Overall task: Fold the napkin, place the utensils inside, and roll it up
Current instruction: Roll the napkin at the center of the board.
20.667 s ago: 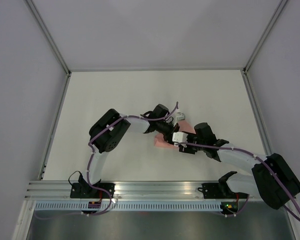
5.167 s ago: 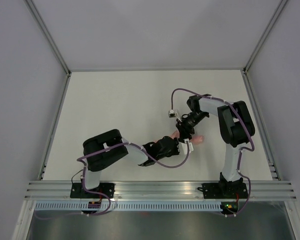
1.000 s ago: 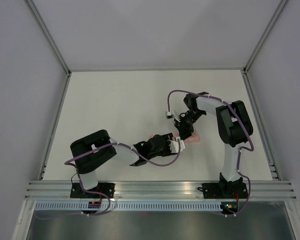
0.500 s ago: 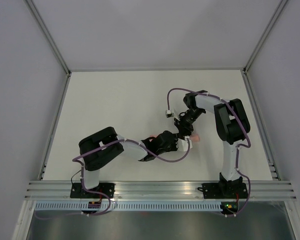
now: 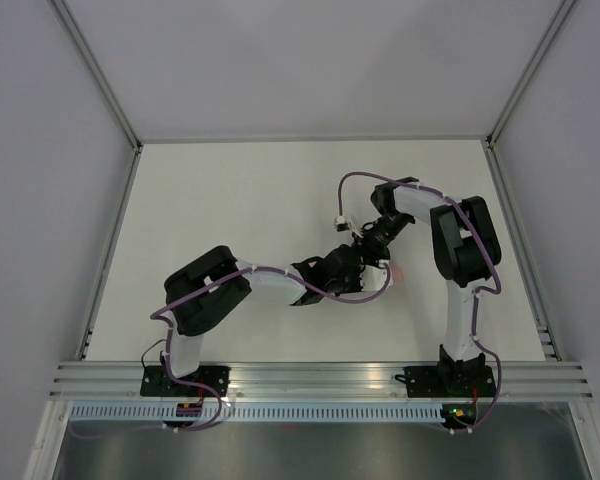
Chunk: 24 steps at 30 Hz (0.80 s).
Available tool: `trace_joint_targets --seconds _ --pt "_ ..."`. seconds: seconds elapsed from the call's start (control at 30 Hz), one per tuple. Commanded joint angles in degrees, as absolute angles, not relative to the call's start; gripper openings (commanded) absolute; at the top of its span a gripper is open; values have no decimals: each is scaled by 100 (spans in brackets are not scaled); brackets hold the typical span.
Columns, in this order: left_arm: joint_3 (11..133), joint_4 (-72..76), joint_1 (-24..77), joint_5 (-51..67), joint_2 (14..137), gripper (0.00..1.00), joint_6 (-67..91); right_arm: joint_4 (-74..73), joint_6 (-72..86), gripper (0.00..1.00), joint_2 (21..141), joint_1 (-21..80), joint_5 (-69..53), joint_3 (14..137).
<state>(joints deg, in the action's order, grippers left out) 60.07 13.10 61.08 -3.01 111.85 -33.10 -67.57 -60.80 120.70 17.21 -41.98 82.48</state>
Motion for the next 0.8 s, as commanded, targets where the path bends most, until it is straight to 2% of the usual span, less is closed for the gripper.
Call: trace_joint_targets --seconds 0.0,0.47,0.77 --pt "5933 237 6082 553 11646 34 -2813 -5810 -6179 57 12138 1626 -3963 8411" --pt "6266 -219 5889 774 11891 34 -2075 -5072 -4361 60 11698 388 -4763 9202" --pt "7031 -913 5801 265 12366 36 -977 -4482 -2962 60 10935 -360 -4615 8825"
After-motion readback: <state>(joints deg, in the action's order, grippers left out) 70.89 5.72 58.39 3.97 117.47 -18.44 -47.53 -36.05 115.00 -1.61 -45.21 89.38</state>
